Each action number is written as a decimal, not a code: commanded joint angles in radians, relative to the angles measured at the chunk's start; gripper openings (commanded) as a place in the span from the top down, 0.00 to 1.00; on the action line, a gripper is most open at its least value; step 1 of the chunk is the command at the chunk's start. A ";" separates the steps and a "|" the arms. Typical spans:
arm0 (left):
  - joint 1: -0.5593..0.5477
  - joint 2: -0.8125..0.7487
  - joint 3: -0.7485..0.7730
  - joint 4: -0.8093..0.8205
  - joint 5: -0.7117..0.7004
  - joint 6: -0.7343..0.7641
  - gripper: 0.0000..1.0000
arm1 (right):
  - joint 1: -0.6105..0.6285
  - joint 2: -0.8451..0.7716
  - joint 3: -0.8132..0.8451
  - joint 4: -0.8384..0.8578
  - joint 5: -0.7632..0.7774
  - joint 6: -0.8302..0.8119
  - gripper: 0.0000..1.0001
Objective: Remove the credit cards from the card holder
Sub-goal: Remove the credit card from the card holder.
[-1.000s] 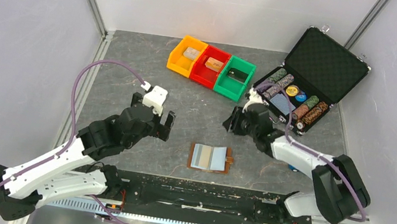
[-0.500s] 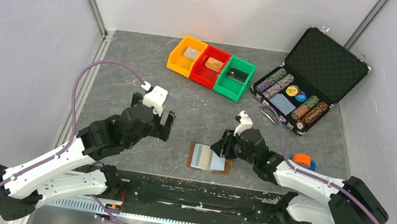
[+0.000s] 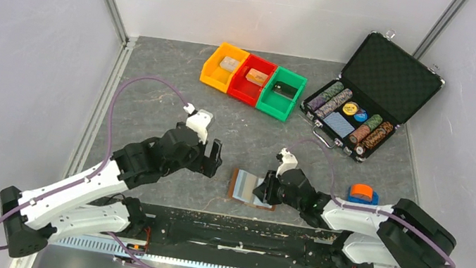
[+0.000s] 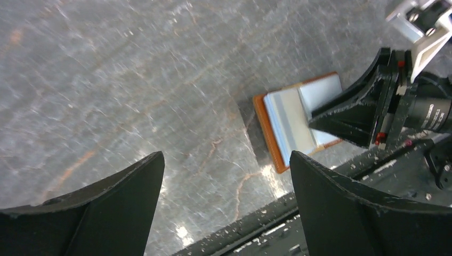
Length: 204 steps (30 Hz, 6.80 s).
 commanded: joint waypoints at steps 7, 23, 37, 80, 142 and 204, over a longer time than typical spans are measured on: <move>0.003 0.062 -0.130 0.171 0.169 -0.206 0.13 | 0.003 -0.064 -0.146 0.082 0.104 0.043 0.83; 0.073 0.240 -0.394 0.714 0.430 -0.447 0.31 | 0.002 -0.038 -0.234 0.236 0.076 0.039 0.89; 0.138 0.376 -0.477 0.958 0.581 -0.488 0.33 | 0.003 -0.007 -0.256 0.299 0.043 0.058 0.89; 0.138 0.659 -0.532 1.459 0.792 -0.633 0.78 | -0.007 -0.073 -0.269 0.274 0.073 0.031 0.88; 0.138 0.262 -0.631 1.155 0.603 -0.589 0.98 | 0.107 0.079 0.008 0.306 -0.069 0.107 0.25; 0.138 0.232 -0.640 1.118 0.574 -0.590 0.98 | 0.125 -0.260 -0.011 -0.006 0.200 0.082 0.38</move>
